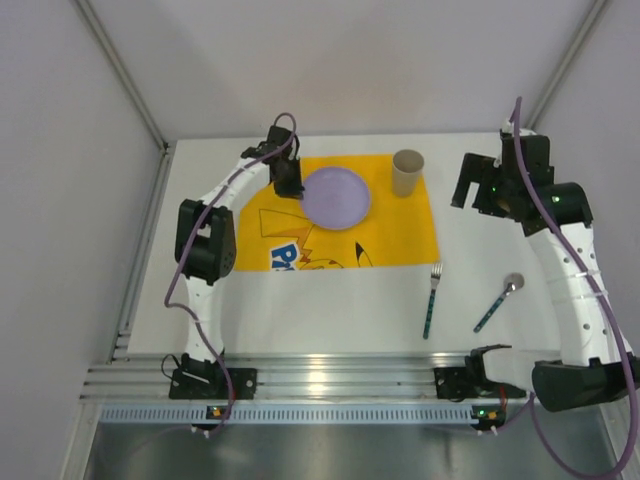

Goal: Set the dinner table for one person

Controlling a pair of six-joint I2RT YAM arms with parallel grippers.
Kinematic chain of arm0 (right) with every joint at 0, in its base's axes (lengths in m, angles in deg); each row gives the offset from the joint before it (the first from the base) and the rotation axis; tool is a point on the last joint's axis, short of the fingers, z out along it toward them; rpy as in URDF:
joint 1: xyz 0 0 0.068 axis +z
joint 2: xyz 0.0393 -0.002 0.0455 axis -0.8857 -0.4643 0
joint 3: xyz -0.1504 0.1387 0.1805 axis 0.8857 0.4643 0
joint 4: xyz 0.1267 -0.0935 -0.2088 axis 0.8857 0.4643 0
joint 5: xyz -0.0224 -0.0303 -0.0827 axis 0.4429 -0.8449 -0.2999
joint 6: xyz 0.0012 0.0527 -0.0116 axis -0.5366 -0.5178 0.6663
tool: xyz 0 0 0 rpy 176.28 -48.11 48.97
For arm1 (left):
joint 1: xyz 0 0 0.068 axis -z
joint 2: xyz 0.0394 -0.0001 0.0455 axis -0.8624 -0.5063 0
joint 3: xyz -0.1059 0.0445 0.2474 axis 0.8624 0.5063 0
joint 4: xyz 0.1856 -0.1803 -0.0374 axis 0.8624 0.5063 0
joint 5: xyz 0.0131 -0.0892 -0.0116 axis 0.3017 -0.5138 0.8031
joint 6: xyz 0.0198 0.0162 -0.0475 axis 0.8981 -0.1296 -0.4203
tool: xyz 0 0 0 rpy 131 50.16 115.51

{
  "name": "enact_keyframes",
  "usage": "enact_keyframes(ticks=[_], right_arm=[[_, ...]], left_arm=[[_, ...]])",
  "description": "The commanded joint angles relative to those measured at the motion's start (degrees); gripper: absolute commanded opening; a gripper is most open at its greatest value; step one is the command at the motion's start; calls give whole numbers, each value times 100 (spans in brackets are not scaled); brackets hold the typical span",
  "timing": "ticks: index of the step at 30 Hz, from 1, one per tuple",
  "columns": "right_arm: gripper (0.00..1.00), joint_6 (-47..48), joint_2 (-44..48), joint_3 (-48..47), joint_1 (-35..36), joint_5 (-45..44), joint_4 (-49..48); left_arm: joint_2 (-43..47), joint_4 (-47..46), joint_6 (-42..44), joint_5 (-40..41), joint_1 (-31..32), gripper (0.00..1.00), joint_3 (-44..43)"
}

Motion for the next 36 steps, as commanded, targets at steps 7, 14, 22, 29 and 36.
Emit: enact_keyframes(ticks=[7,14,22,29,36], right_arm=[[100,-201,251,1921,-73,1507,422],[100,-492,-154,3662,-56,2176,-236],[88,-711,-760,4612,304,2475,-1316],[60,-1141,-1384,4385,463,1729,-1687],[18,-1054,-1964,4235,480,1166,-1872]], left_arm=[[-195,156,-245,310,-73,90,-32],[306,190,-333,389,-73,91,224],[948,568,-263,565,-73,90,399],[1642,638,-245,793,-64,90,874],[2065,700,-202,907,-73,90,1287]])
